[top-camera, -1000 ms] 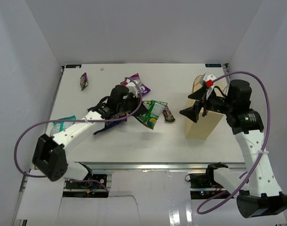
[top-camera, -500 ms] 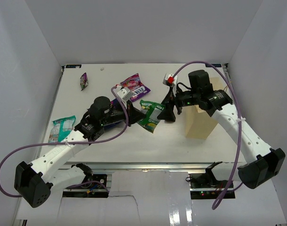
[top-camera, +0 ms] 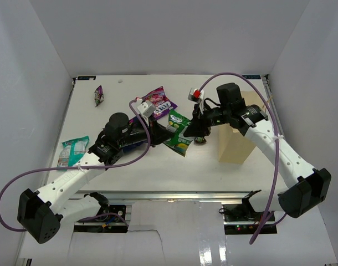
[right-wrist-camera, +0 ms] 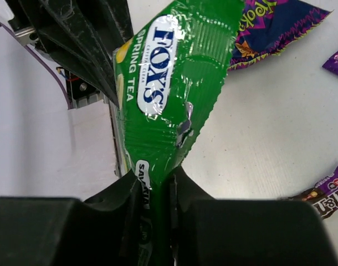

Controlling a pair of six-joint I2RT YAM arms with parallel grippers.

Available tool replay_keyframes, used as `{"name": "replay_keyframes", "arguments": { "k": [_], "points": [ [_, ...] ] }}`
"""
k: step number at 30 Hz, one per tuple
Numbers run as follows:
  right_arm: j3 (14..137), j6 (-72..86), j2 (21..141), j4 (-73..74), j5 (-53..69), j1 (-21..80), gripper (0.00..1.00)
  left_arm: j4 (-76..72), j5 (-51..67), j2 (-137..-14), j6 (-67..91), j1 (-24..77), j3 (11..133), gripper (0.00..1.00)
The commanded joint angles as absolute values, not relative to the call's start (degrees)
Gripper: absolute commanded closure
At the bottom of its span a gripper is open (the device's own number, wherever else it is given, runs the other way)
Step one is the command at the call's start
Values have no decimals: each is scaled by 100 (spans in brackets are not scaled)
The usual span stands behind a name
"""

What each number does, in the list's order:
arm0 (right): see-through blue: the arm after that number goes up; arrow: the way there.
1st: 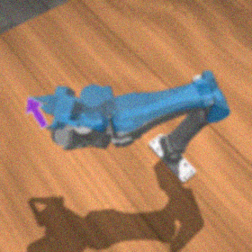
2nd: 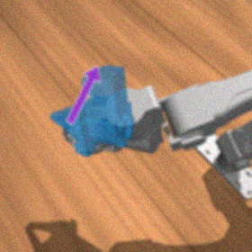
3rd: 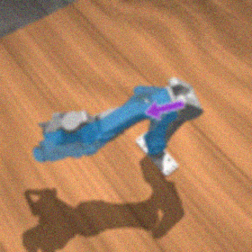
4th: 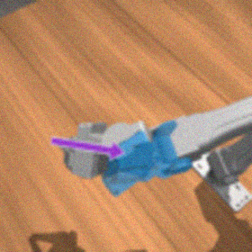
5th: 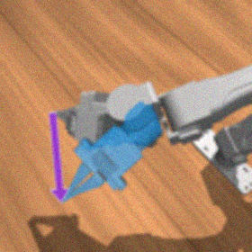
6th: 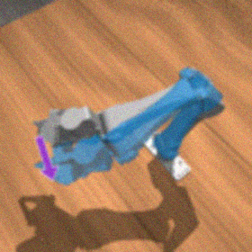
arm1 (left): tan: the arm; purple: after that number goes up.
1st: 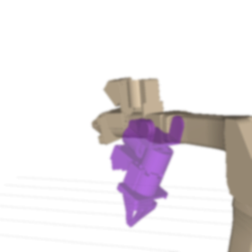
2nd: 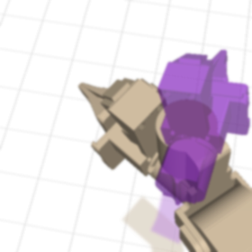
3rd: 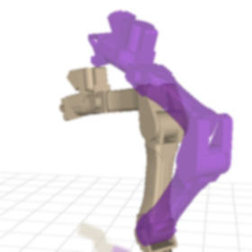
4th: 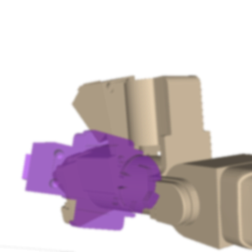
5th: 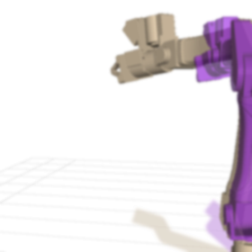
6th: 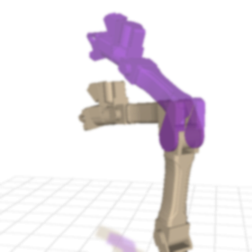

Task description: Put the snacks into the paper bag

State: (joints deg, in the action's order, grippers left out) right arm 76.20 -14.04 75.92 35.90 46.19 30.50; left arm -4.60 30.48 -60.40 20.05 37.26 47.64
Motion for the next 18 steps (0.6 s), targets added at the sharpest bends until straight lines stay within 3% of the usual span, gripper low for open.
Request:
{"name": "replay_keyframes", "arguments": {
  "k": [1,2,3,4,8,10,18],
  "points": [
    [8050,-1503,7532,3375,4948,3050,84,-817,3069,-6003,2223,3744,5001,72],
    [8112,-1538,7524,3427,4957,3024,92,-817,2972,-5994,2267,3744,5018,60],
    [8165,-1599,7515,3454,4957,2997,92,-800,2840,-5925,2311,3744,5036,49],
    [8217,-1634,7462,3480,4983,2901,92,-782,2682,-5863,2338,3744,5071,30],
    [8620,-1810,7112,3489,4992,2427,92,-739,1358,-5232,2294,3735,5133,6],
    [8806,-1854,6954,3463,4905,2287,92,-686,1030,-5047,2198,3735,5168,2],
    [9089,-1451,5995,2892,3702,1311,92,368,536,-5080,2275,3718,5221,2]
  ]
}}
